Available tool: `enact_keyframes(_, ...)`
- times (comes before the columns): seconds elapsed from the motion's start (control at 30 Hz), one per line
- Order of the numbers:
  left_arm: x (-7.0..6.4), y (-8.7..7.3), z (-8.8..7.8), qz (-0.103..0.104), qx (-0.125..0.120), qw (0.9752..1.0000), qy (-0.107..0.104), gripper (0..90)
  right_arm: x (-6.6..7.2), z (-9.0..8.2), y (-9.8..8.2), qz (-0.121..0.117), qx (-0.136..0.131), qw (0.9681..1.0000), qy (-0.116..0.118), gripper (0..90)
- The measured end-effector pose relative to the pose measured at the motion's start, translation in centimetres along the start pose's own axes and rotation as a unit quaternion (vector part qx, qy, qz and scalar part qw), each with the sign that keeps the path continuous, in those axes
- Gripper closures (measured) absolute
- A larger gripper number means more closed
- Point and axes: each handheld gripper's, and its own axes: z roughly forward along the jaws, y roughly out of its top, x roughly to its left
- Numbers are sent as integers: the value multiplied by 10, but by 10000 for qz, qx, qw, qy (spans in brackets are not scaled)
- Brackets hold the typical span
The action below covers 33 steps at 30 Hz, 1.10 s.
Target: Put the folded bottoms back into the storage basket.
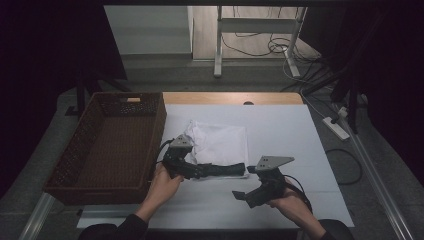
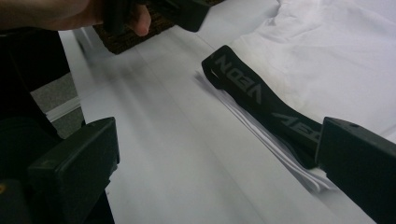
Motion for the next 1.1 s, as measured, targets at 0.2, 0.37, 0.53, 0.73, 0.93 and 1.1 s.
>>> enact_keyframes(0.2, 10, 7, 9, -62, 132, 9998, 168, 0, -2, 10, 4, -11, 122, 9999, 86, 2)
enact_keyframes(0.37, 19, 12, 14, -160, 133, 9996, 182, 0, -6, 16, 4, 138, 192, 9997, 22, 2)
enact_keyframes(0.53, 28, 15, 17, -346, 78, 9991, 224, 0, -9, 19, 6, 196, 246, 9995, 40, 2)
enact_keyframes(0.73, 36, 22, 24, -449, 160, 9979, 432, 0, -10, 24, 8, 125, 407, 9991, 21, 1)
enact_keyframes(0.93, 46, 26, 29, -516, 287, 9966, 572, 0, -11, 28, 10, 40, 490, 9988, 10, 0)
enact_keyframes(1.1, 56, 27, 36, -572, 430, 9946, 746, 0, -14, 32, 12, 72, 492, 9988, 23, 0)
